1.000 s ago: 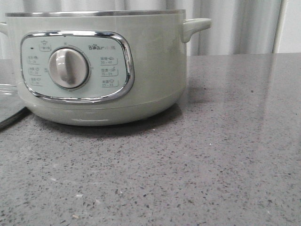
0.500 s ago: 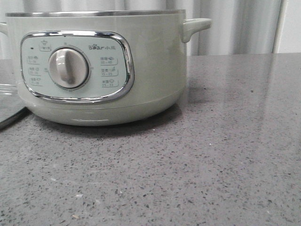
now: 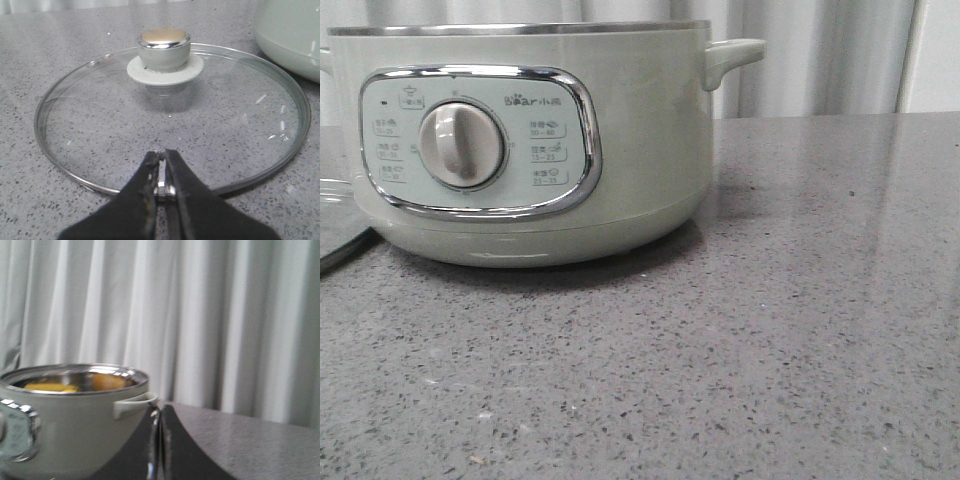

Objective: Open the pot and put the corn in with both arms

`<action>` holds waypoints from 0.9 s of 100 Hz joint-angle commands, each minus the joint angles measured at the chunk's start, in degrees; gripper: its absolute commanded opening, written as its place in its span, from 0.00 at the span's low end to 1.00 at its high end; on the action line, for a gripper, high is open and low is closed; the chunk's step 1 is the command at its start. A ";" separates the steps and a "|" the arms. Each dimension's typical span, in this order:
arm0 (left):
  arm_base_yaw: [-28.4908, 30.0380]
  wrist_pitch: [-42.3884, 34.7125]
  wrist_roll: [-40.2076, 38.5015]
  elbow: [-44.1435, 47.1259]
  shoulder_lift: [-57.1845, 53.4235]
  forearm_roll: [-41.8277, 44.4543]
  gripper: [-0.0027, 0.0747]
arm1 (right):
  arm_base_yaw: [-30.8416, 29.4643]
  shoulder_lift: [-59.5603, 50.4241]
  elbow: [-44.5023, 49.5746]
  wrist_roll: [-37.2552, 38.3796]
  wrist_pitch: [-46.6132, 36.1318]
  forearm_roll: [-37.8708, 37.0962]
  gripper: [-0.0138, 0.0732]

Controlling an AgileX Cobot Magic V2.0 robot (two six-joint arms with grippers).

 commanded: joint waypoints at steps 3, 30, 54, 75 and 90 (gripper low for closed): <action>0.06 -2.11 -0.10 0.35 -1.90 -0.69 0.01 | -5.37 0.59 2.33 1.02 -12.33 1.16 0.07; 0.06 -2.20 -0.10 0.35 -1.90 -0.69 0.01 | -21.19 -0.78 4.96 8.19 -6.84 -4.72 0.07; 0.06 -2.20 -0.10 0.35 -1.90 -0.69 0.01 | -22.38 -2.81 5.06 4.36 7.62 -0.97 0.07; 0.06 -2.20 -0.10 0.35 -1.90 -0.69 0.01 | -22.38 -2.81 5.06 -5.51 18.28 6.92 0.07; 0.06 -2.20 -0.10 0.35 -1.90 -0.69 0.01 | -22.38 -2.81 5.06 -5.51 27.84 6.35 0.07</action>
